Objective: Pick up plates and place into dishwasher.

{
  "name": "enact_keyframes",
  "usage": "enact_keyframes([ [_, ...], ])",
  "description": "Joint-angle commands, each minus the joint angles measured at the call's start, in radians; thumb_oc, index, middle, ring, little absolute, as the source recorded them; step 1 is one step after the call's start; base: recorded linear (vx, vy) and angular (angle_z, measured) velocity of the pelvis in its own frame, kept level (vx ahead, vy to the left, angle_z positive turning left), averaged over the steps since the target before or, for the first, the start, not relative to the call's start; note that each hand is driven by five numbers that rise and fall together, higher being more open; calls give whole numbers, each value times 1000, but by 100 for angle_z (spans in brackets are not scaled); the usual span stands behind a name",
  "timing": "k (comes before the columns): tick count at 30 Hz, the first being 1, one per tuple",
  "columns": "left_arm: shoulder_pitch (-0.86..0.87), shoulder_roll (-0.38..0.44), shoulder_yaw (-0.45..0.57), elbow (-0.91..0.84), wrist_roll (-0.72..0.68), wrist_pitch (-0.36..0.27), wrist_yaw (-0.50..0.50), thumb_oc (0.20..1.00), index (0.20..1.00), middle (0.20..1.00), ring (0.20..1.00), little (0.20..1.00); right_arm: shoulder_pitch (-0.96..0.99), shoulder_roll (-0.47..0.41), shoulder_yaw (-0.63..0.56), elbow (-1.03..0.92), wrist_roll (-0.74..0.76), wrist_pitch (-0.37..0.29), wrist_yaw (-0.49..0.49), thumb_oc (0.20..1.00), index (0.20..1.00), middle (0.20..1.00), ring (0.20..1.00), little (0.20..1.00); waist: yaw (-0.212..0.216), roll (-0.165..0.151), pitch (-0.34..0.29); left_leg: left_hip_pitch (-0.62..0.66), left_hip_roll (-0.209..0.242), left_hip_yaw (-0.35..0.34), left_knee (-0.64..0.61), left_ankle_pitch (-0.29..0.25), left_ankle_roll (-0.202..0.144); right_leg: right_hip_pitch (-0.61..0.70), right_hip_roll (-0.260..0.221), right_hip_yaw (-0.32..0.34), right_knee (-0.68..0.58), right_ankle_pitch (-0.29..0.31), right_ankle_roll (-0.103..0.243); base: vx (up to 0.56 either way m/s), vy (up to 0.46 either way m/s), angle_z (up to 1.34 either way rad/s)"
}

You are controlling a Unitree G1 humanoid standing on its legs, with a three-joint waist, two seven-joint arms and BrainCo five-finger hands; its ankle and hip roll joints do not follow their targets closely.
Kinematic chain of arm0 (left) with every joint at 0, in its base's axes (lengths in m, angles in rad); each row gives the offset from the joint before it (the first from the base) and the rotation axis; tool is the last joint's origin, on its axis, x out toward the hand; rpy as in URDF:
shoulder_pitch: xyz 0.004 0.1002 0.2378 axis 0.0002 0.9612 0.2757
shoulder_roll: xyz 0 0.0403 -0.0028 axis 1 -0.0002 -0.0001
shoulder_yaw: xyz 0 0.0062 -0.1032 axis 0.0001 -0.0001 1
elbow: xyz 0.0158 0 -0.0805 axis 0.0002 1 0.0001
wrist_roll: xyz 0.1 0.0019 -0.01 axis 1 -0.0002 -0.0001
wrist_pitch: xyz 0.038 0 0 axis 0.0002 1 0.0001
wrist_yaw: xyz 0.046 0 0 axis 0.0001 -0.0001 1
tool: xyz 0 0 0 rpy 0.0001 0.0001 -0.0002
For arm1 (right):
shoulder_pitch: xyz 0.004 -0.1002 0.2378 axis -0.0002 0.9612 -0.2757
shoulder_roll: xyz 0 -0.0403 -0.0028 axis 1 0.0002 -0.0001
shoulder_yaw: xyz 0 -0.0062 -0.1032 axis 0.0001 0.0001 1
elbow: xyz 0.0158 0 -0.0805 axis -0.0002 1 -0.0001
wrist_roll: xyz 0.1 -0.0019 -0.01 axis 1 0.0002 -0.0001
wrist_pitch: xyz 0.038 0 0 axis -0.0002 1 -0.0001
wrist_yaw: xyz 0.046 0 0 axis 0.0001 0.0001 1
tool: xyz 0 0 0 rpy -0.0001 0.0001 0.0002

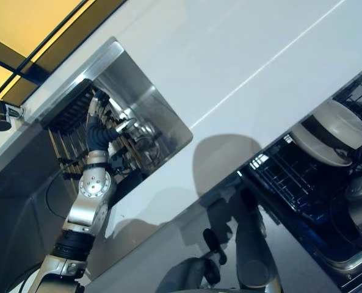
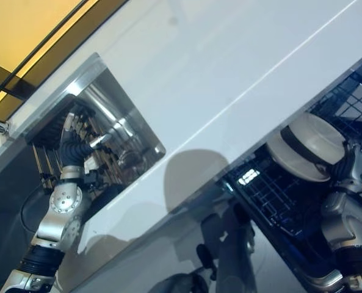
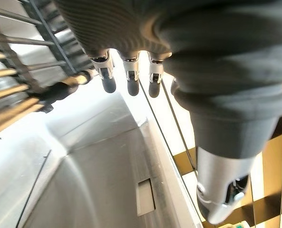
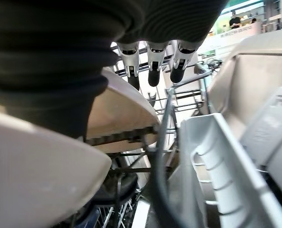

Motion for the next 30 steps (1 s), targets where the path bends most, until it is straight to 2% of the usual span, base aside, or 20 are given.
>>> enact_keyframes([
  [1,81,16,39,10,-8,-27,-21,1000,1000,1000,1000,1000,157,86,24,65,40,-6,19,1000,1000,1000,1000,1000,20,-83,-104,-107,-19,-37,115,-52,23,99,12,-11,-85,-79,17,60,-4,7],
  [8,159,7,85,21,-2,-13,-85,1000,1000,1000,1000,1000,264,141,-23,55,35,-21,30,1000,1000,1000,1000,1000,24,-123,-180,-28,-17,-48,82,-67,28,194,19,-7,-140,-73,29,78,-16,5],
  [15,245,-10,129,39,3,-18,-152,1000,1000,1000,1000,1000,350,185,-59,36,32,-40,51,1000,1000,1000,1000,1000,29,-148,-236,31,-15,-58,66,-85,35,247,24,-5,-164,-69,36,81,-13,2],
  [30,324,-17,191,40,3,-18,-216,1000,1000,1000,1000,1000,428,224,-121,-70,30,-74,68,1000,1000,1000,1000,1000,25,-170,-266,96,-10,-66,47,-104,47,280,30,-1,-162,-70,50,16,-6,0],
])
